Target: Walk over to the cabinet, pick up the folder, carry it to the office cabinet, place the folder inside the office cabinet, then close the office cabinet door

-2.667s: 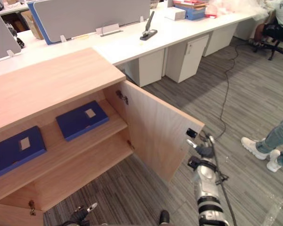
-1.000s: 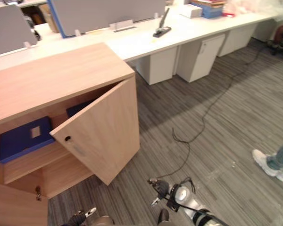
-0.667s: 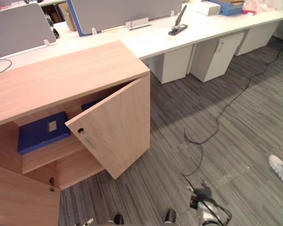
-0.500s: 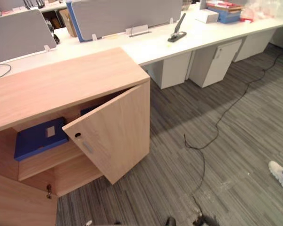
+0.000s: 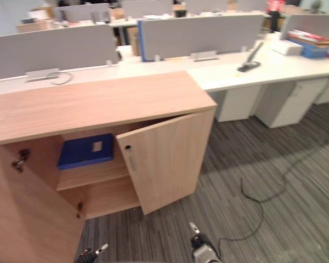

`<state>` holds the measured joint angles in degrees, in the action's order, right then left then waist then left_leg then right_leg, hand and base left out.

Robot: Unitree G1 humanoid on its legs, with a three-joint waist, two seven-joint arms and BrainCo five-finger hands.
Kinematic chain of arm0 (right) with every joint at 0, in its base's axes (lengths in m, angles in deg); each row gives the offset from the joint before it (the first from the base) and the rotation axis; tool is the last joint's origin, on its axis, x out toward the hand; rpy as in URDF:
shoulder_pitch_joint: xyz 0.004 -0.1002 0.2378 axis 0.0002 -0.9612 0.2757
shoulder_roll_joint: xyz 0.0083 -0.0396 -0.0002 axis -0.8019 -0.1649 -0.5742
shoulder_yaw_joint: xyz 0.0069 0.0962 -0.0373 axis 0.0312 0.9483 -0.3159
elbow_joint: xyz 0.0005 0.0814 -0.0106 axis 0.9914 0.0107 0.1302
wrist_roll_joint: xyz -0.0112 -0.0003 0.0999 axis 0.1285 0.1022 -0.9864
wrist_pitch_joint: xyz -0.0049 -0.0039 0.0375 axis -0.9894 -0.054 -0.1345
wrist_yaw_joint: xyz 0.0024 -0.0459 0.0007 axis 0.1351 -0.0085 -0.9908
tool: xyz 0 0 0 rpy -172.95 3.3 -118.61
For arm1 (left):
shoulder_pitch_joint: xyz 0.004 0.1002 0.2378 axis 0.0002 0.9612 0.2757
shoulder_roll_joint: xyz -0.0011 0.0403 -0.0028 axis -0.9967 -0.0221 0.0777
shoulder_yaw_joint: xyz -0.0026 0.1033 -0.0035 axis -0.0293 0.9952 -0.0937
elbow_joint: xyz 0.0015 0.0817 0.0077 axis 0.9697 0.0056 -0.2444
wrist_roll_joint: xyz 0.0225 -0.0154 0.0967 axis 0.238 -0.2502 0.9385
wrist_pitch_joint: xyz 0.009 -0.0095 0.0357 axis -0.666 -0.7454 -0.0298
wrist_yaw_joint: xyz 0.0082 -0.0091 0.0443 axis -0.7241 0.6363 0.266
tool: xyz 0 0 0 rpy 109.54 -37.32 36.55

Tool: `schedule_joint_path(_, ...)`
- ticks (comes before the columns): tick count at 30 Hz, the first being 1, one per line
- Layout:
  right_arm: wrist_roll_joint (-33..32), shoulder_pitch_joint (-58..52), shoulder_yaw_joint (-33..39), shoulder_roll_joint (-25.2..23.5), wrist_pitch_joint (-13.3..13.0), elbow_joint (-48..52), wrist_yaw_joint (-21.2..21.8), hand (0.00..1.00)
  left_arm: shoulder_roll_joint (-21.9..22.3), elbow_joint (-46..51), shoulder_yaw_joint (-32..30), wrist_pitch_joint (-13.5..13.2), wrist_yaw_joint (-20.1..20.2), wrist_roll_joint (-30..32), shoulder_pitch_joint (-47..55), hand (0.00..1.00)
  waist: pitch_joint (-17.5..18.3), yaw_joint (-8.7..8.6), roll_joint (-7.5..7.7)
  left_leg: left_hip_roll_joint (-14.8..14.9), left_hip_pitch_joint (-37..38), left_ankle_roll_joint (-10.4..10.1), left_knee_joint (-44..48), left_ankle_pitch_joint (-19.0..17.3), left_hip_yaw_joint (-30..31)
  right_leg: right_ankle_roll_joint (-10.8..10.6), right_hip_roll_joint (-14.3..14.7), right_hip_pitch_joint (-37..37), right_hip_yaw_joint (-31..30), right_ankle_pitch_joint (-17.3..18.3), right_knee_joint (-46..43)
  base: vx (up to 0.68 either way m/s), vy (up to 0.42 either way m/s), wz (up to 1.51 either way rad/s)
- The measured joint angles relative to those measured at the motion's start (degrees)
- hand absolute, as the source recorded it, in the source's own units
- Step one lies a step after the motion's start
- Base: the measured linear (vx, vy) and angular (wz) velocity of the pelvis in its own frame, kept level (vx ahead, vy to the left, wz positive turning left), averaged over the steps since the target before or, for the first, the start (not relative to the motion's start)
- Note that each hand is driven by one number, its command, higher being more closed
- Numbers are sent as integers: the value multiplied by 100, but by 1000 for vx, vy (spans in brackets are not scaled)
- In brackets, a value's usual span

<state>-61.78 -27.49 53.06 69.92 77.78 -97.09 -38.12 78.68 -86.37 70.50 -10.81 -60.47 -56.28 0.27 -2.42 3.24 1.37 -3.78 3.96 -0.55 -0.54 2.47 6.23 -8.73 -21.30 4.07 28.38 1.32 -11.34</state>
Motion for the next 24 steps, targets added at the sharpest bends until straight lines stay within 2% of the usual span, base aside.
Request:
schedule_joint_path(1,-39,29,-85,-22,9,0,59,0,-13,-1,32,0,9,0,-3,0,-1,0,2,-5,-26,8,0,12,67,2,5,2,-32,55,-8,-63,-4,95)
schedule_joint_path(3,-333,142,-347,-104,34,0,347,0,-98,9,251,-9,67,0,-20,0,-10,-46,-8,-62,-201,26,-9,117,509,46,244,-88,-610,380,-30,-43,-42,116)
schedule_joint_path(4,-482,153,-376,-126,39,8,520,0,-127,56,332,-28,73,-2,-19,0,-36,-50,26,-108,-276,28,-87,208,787,47,422,-139,-1090,553,-61,-17,-89,126)
schedule_joint_path(7,-798,120,-343,-101,34,129,852,0,-182,50,403,-54,108,0,4,0,-43,-77,27,-192,-319,55,-361,385,1466,226,960,-321,-2560,1169,-437,28,-149,113)
schedule_joint_path(8,-935,88,-262,-59,22,135,945,0,-186,49,400,-58,130,0,-4,0,-55,-76,36,-214,-344,11,-444,555,1680,228,1103,-336,-2965,1304,-608,42,-172,104)
schedule_joint_path(9,-1019,51,-250,-35,14,151,970,0,-192,49,389,-62,155,0,-6,0,-57,-73,47,-227,-355,-20,-444,579,1769,211,1133,-325,-3105,1337,-658,17,-125,94)
schedule_joint_path(11,-1197,-78,-99,22,-53,285,1015,0,-170,49,147,-106,201,-3,-9,0,-76,-28,115,-244,-412,-118,-443,651,1966,232,1159,-277,-3121,1476,-665,24,-99,61)
schedule_joint_path(16,-1161,-322,-43,110,-226,207,817,0,-95,46,-189,-107,216,-112,-19,0,-57,-31,125,-103,-499,-227,-450,669,2125,355,1334,-55,-2878,1393,-259,57,-112,24)
schedule_joint_path(20,-827,-457,-153,103,-299,-68,485,0,-52,49,-315,-108,216,-124,-30,0,-56,-23,127,-82,-507,-300,-466,719,2262,425,1409,173,-2639,1285,20,52,-92,31)
schedule_joint_path(24,-144,-428,-660,73,-350,-200,88,0,-9,54,-422,-108,213,-392,-54,0,-72,20,150,14,-567,-388,-475,779,2572,496,1531,342,-2204,1219,136,5,-81,44)
